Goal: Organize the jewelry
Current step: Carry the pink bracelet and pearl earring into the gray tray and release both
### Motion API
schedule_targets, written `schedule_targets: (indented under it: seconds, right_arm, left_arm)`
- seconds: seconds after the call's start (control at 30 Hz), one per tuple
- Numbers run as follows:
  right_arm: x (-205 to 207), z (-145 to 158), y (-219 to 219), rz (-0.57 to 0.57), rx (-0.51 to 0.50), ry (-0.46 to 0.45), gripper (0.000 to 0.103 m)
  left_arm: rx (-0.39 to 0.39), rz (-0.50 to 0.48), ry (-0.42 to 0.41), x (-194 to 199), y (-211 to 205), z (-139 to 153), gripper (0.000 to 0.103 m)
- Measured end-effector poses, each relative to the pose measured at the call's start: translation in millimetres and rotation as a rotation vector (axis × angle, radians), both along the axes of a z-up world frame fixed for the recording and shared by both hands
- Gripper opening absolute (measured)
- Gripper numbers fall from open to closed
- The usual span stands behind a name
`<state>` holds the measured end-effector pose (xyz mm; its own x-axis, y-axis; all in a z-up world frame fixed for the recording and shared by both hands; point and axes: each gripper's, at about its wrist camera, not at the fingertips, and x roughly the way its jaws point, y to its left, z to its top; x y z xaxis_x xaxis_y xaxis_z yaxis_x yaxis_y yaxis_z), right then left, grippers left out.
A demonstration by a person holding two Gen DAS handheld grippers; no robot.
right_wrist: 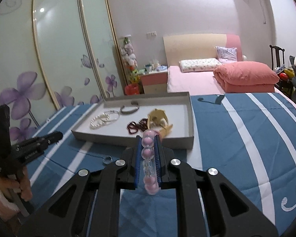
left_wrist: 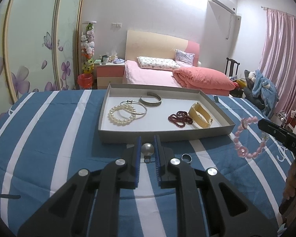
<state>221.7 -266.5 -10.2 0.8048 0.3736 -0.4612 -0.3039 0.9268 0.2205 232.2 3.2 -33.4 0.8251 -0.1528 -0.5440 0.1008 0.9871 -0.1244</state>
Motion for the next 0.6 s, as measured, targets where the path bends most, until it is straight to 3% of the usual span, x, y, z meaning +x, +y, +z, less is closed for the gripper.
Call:
schedule_targets:
  seconds: [0.6]
  right_arm:
    - [-2.5, 16.9, 14.1, 0.018, 0.016, -0.07, 0.014]
  left_arm:
    - [0.003, -0.006, -0.039, -4.7, -1.5, 10.8, 0.014]
